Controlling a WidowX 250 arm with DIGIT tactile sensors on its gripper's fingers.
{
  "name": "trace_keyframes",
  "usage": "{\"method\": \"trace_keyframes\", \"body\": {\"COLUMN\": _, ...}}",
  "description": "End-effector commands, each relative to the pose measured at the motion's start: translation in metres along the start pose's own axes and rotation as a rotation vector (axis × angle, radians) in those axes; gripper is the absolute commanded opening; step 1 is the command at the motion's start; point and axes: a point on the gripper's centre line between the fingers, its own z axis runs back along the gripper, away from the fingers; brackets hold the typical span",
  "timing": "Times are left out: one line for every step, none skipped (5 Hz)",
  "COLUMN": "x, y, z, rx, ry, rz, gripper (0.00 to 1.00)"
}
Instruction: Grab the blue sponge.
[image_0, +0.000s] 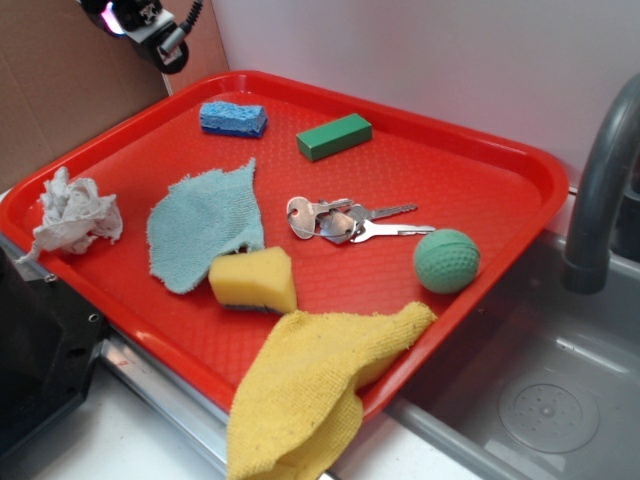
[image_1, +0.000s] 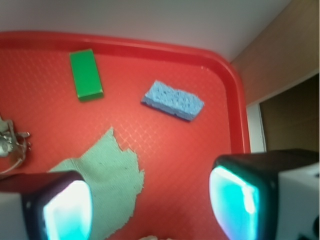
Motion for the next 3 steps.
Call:
{"method": "trace_keyframes", "body": {"x": 0.009, "y": 0.001, "z": 0.007, "rx": 0.013, "ry": -0.026, "rz": 0.01, "gripper": 1.0}}
{"method": "trace_keyframes", "body": {"x": 0.009, "y": 0.001, "z": 0.007, "rx": 0.013, "ry": -0.026, "rz": 0.01, "gripper": 1.0}}
{"method": "trace_keyframes", "body": {"x": 0.03, "y": -0.009, "z": -0.011, "rx": -0.084, "ry": -0.025, "rz": -0.223, "gripper": 1.0}}
